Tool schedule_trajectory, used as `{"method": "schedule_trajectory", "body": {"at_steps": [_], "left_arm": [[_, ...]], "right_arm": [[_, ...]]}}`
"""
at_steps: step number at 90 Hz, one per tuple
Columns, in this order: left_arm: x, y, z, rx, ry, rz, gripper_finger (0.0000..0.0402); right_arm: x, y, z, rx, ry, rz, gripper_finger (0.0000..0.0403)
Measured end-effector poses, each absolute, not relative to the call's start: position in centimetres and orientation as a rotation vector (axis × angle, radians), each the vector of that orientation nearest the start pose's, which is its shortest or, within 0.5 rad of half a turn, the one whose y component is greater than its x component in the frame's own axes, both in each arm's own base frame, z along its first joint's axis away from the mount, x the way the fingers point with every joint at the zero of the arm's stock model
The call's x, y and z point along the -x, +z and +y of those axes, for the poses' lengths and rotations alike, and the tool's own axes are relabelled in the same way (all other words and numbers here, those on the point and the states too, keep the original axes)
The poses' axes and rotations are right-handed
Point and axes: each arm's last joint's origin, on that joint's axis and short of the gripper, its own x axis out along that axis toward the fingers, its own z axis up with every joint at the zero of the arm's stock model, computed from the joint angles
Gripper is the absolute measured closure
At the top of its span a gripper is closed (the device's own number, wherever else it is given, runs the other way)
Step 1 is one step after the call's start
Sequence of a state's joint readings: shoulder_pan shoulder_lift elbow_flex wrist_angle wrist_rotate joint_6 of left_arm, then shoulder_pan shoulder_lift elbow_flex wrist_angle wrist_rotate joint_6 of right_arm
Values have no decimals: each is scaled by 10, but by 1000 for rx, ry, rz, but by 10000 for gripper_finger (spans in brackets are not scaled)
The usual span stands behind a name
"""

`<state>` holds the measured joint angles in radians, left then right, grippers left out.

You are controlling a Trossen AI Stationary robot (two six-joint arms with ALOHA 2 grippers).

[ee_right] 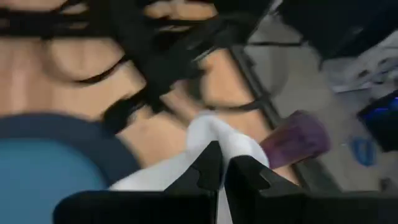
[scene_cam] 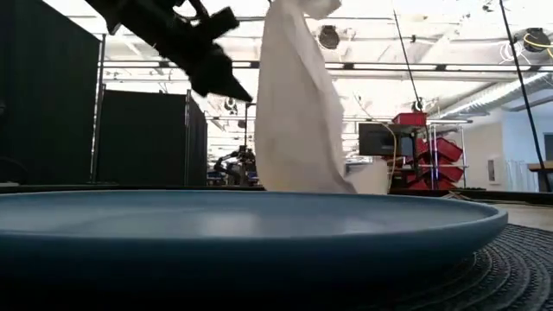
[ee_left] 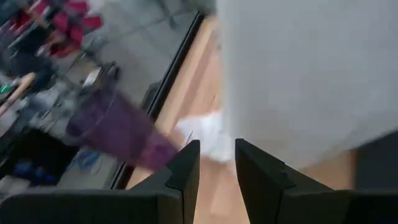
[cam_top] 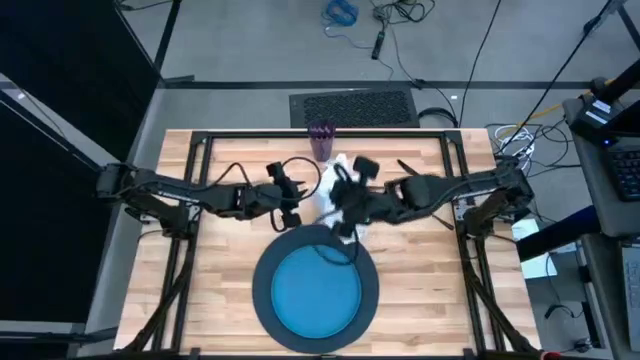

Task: Set table place
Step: Fold the white table napkin on the table

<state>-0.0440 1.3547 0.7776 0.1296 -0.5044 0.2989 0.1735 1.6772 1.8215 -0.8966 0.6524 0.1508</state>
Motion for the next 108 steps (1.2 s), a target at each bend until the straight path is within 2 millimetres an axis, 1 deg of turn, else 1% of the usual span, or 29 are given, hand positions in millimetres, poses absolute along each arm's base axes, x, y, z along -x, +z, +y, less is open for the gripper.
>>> {"method": "schedule_trajectory", "body": {"at_steps": [9,24,34,43,55,64,75,81,87,94,108], "left_arm": [[-287,247,-10,-427,356,418,315],[-289,257,-25,-425,325,310,315],[-289,261,-30,-383,321,257,315],[-289,261,-30,-319,329,247,315],[-289,261,-27,-254,352,232,315],[-290,261,-23,-193,372,222,315],[-290,262,-17,-136,456,199,315],[-292,263,-14,-107,525,171,315],[-295,262,-12,-83,548,137,315],[-300,261,-13,-64,526,98,315],[-309,253,-17,-57,382,92,315]], "right_arm": [[-347,408,25,150,-547,632,403],[-348,408,-10,157,-628,656,403],[-349,410,-31,133,-627,650,403],[-351,413,-42,125,-594,622,403],[-348,422,-51,119,-546,572,403],[-342,433,-56,76,-499,505,403],[-332,447,-56,32,-474,428,403],[-325,453,-55,28,-473,406,403],[-319,458,-54,26,-472,393,403],[-311,462,-53,26,-471,393,403],[-298,469,-54,43,-507,403,403]]}}
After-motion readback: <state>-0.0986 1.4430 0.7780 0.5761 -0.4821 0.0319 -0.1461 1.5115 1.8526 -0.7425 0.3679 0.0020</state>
